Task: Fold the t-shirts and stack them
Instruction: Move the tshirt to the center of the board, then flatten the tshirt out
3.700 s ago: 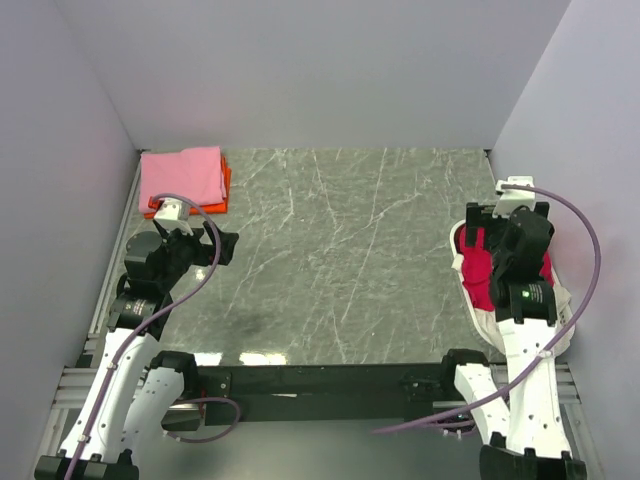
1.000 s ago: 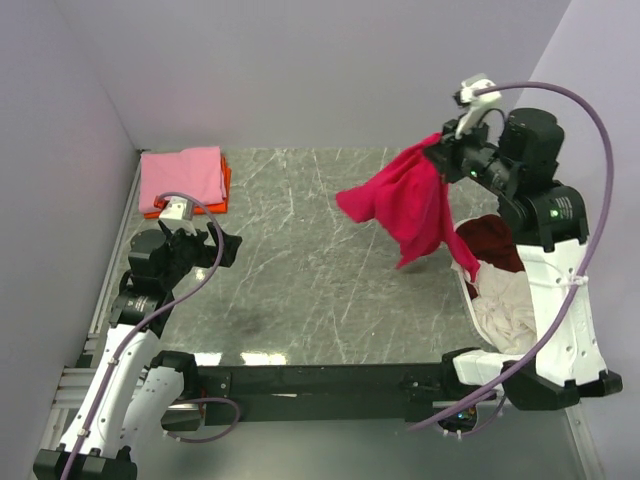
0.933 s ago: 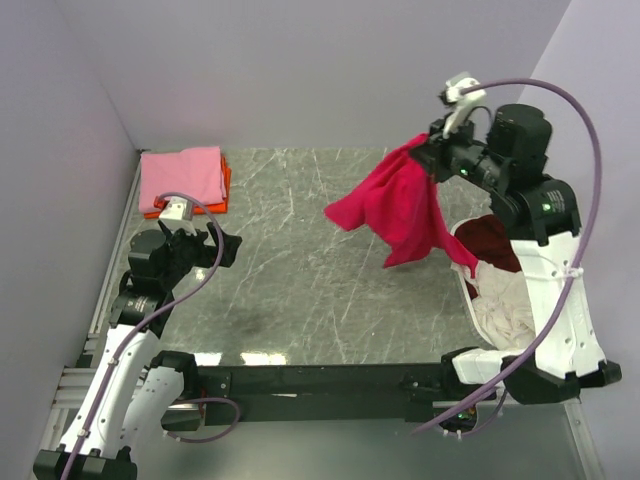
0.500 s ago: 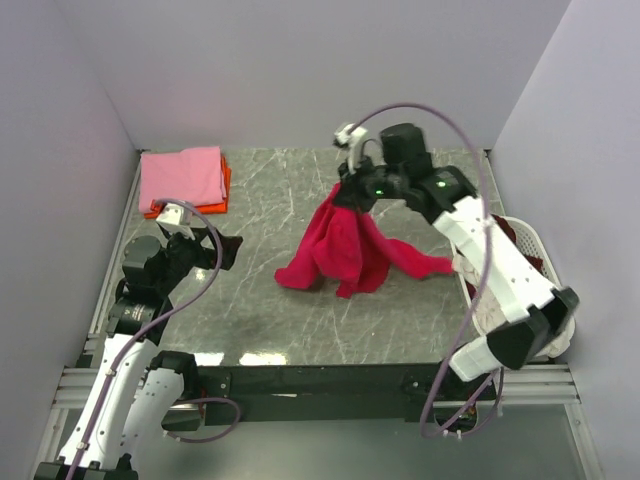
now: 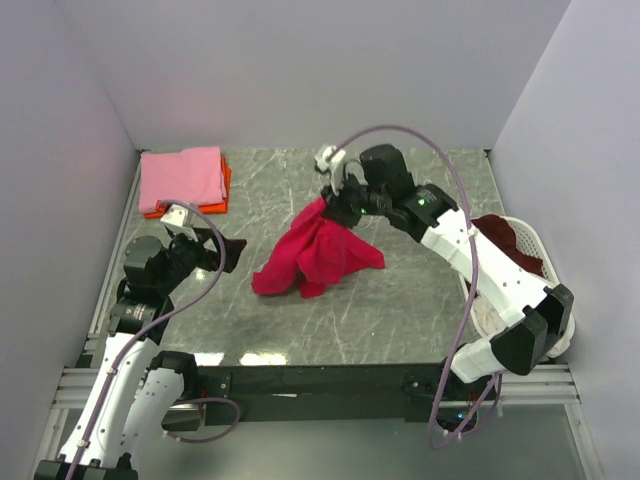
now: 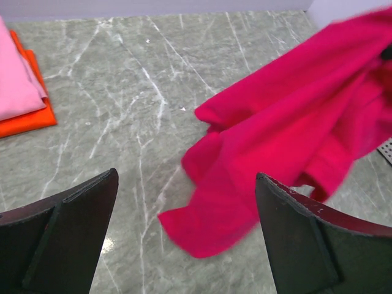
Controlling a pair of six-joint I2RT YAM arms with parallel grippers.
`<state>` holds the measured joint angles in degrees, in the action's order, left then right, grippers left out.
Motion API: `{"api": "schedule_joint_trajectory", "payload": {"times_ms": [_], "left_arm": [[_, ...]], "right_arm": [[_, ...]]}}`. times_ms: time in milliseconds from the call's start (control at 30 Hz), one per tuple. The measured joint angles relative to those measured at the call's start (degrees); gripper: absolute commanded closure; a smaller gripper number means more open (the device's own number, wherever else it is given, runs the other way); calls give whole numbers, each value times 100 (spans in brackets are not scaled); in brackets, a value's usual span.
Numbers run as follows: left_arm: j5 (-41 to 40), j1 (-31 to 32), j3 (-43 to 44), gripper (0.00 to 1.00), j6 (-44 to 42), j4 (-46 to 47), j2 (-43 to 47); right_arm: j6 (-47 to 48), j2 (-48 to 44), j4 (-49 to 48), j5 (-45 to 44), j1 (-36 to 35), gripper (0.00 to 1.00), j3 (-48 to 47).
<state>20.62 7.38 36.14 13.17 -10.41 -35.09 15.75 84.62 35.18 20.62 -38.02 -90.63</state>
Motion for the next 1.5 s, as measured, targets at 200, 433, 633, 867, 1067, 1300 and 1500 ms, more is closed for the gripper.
{"api": "schedule_joint_trajectory", "payload": {"times_ms": [200, 433, 633, 867, 1067, 1300, 1500], "left_arm": [[361, 0, -24, 2, 11, 85, -184], [549, 247, -26, 2, 22, 127, -531], [330, 1062, -26, 2, -63, 214, -1016], [-492, 2511, -92, 1, -968, 199, -1110], [-662, 2988, -267, 2, -1919, 199, -1058], [-697, 3340, -341, 13, -2514, 258, -1650], [-748, 3696, -286, 20, -2754, 505, -2782]], "right_arm": [[566, -345, -136, 52, 160, 25, 1589], [1410, -573, 22, 1405, 1182, 24, 2761], [2240, -1213, 201, 2474, 1934, 25, 3198], [2487, -1298, 214, 2684, 2343, 26, 3285], [2459, -1226, 210, 2549, 2441, 26, 3283], [2411, -638, 387, 2422, 2441, 26, 3158], [2365, -208, 629, 2459, 2439, 27, 3021]]}}
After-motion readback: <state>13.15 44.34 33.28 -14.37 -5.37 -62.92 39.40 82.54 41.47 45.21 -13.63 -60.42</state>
